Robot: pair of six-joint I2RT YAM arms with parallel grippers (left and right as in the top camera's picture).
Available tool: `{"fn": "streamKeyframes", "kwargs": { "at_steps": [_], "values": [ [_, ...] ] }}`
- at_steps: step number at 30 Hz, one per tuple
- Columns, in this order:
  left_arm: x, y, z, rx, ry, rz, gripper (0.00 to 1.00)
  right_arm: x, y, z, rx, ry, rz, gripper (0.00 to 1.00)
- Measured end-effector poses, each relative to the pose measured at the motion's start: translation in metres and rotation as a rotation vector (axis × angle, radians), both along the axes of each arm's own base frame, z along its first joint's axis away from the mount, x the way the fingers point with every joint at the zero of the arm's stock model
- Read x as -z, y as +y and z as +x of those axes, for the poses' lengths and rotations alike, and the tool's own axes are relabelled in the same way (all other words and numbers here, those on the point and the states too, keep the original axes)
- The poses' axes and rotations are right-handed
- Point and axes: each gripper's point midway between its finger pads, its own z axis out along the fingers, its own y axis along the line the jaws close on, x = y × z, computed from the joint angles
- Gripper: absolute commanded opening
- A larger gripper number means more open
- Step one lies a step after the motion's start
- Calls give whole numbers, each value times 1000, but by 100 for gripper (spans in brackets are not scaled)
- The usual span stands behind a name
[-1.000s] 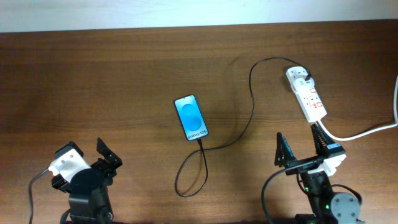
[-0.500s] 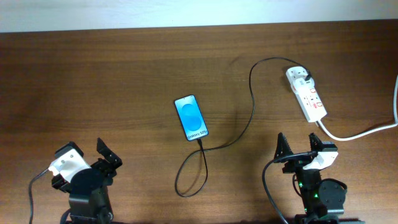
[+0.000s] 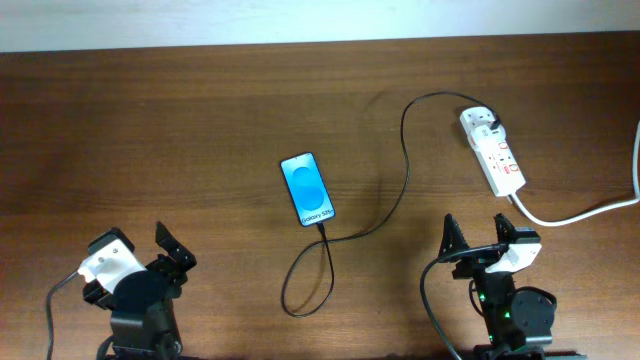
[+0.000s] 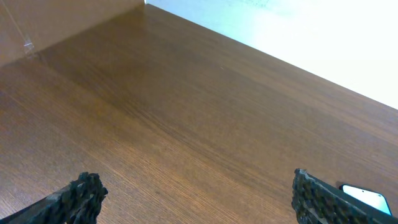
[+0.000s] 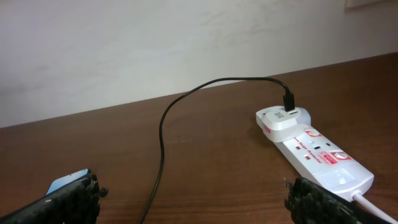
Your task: Plug charger to phone and switch on socket
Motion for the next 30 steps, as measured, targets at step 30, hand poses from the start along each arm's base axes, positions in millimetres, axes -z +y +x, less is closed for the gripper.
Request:
{"fn": "streamKeyframes", "kwargs": {
  "at_steps": [30],
  "values": [
    [20,-68,36,452,-469,223,99,0,0,0,-1,-1,0,98]
  ]
}}
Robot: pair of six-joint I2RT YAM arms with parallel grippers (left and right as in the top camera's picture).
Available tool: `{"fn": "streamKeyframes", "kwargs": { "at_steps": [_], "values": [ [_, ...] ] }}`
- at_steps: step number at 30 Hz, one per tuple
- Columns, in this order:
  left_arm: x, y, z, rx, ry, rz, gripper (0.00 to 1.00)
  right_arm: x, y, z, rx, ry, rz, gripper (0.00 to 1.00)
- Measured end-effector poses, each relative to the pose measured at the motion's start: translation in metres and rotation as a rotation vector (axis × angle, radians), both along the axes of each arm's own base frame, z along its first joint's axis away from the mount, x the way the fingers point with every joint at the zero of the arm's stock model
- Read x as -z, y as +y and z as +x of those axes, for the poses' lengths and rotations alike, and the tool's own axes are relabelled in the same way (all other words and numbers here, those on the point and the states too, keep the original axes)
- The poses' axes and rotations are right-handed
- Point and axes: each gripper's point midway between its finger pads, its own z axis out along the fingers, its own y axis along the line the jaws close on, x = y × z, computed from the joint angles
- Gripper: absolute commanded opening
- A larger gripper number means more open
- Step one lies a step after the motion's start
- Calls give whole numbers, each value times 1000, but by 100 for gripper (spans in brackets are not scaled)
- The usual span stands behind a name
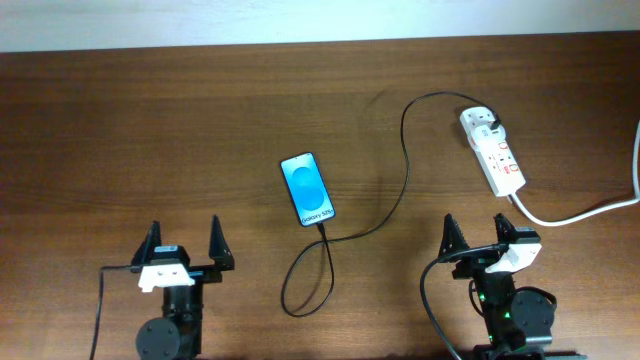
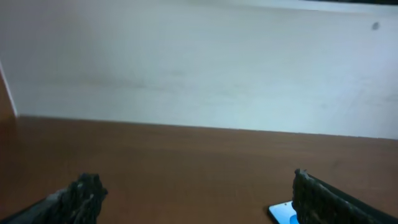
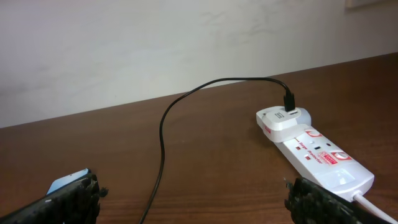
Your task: Plug charger to phone and switch on socket
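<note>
A phone (image 1: 307, 189) with a lit blue screen lies face up mid-table; its corner shows in the left wrist view (image 2: 283, 213) and the right wrist view (image 3: 62, 182). A black cable (image 1: 404, 160) runs from its lower end, loops, and reaches a white charger (image 3: 283, 117) plugged into the white socket strip (image 1: 494, 153). My left gripper (image 1: 184, 244) stands open near the front left, pointing at the far wall. My right gripper (image 1: 478, 235) stands open at the front right, just short of the strip.
The strip's white lead (image 1: 580, 212) runs off the right edge. A pale wall (image 3: 186, 43) backs the table's far edge. Bare brown tabletop (image 1: 150, 130) stretches left of the phone.
My left arm has turned: its gripper pointed diagonally to the upper right before and now points straight at the far wall. The right arm, phone and cable have not moved.
</note>
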Motion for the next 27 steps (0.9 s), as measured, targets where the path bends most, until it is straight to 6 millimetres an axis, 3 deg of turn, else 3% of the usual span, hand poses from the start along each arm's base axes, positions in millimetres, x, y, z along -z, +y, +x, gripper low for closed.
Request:
{"fn": "streamKeyframes", "kwargs": {
  "at_steps": [6,27],
  "values": [
    [39,-9,0,49,160,76,99,0,0,0,0,0,0,98],
    [39,-12,0,67,160,83,99,0,0,0,0,0,0,98]
  ]
}}
